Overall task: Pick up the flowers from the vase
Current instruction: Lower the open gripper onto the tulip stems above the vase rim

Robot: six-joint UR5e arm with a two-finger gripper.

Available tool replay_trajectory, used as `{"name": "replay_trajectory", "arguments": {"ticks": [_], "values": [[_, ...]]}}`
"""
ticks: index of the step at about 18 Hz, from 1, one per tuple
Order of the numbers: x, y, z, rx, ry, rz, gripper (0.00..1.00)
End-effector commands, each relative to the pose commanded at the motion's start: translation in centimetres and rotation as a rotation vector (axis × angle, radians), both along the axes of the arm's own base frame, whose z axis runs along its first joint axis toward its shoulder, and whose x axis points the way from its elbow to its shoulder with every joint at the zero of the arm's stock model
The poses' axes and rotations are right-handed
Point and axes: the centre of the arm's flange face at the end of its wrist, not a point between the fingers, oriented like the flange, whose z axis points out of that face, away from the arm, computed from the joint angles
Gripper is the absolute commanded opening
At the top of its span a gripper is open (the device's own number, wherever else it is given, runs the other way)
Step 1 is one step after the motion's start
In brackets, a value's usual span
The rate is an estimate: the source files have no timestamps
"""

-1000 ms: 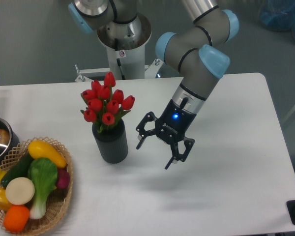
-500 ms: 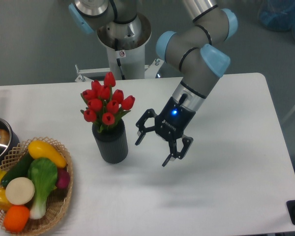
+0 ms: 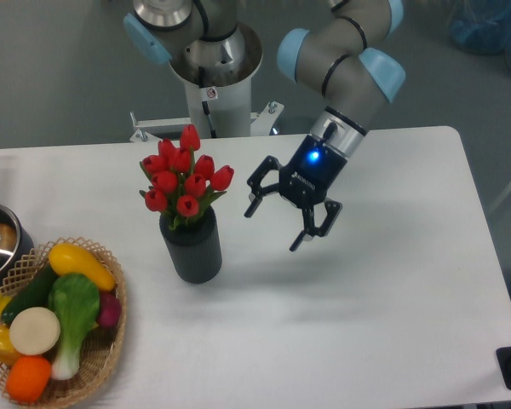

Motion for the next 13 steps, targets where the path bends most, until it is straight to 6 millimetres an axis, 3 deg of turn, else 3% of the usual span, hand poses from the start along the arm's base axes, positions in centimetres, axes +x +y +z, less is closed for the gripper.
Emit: {"name": "replay_trajectory", "arguments": {"ticks": [3, 7, 13], "values": [[2.1, -0.8, 0.7, 0.016, 0.003, 0.000, 1.00], [5.0, -1.6, -0.1, 0.036, -0.011, -0.013, 1.00], [7.4, -2.3, -1.3, 0.033, -0.020, -0.028, 1.00]]}}
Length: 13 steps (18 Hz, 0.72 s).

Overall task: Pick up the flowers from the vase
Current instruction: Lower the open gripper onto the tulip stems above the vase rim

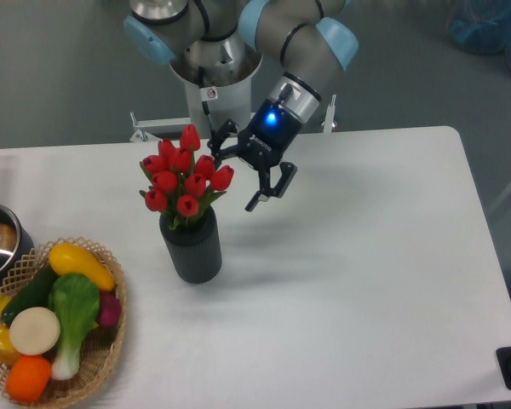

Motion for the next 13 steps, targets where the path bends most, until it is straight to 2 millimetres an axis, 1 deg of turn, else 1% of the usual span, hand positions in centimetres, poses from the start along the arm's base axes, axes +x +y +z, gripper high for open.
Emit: {"name": "replay_trajectory", "arguments": {"ticks": [6, 8, 13], "values": [[1.4, 0.5, 0.6, 0.075, -0.028, -0.022, 1.00], [2.1, 0.8, 1.1, 0.082, -0.013, -0.036, 1.00], [2.4, 1.5, 0.8, 0.114, -0.014, -0.067, 1.00]]}}
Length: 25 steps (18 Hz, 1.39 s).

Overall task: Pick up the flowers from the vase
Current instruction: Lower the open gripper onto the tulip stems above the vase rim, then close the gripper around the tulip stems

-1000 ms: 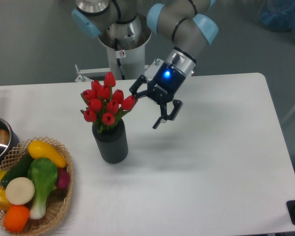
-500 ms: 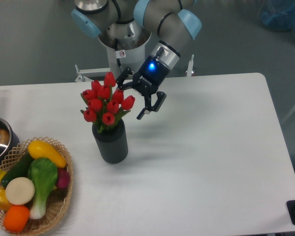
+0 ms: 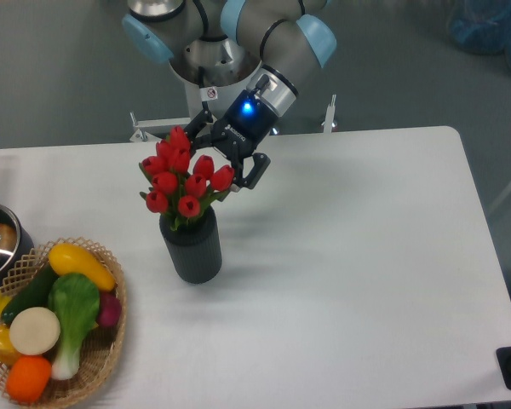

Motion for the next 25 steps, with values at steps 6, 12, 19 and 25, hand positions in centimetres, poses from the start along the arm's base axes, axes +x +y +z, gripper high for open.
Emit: {"name": "replay_trajectory", "arguments": {"ticks": [6, 12, 19, 25], "values": [[-0.5, 0.5, -0.9, 0.045, 0.010, -0.027, 1.00], [-0.7, 1.0, -1.5, 0.097, -0.041, -0.033, 1.00], [-0.9, 1.2, -1.9, 0.107, -0.035, -0.041, 0.34], [-0.8, 1.1, -1.7, 0.110, -0.030, -0.042, 0.00]]}}
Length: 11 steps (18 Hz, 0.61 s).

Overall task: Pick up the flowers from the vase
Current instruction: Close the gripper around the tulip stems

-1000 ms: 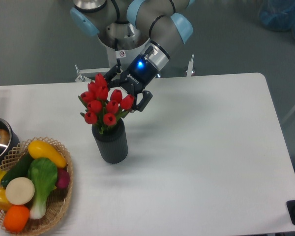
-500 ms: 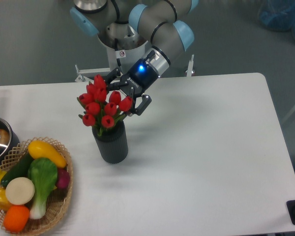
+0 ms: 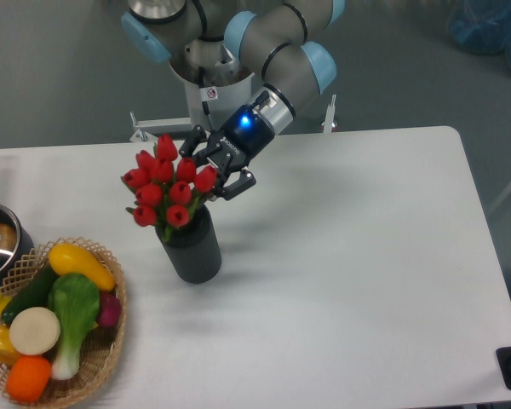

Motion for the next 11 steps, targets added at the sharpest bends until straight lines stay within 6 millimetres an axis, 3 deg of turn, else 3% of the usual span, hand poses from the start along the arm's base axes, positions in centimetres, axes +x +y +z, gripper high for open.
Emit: {"name": "replay_trajectory", "arguments": {"ticks": [7, 11], "values": [[-0.2, -0.2, 0.5, 0.004, 0.009, 0.007, 0.00], [-0.1, -0.5, 2.3, 0.009, 0.021, 0.023, 0.00]]}}
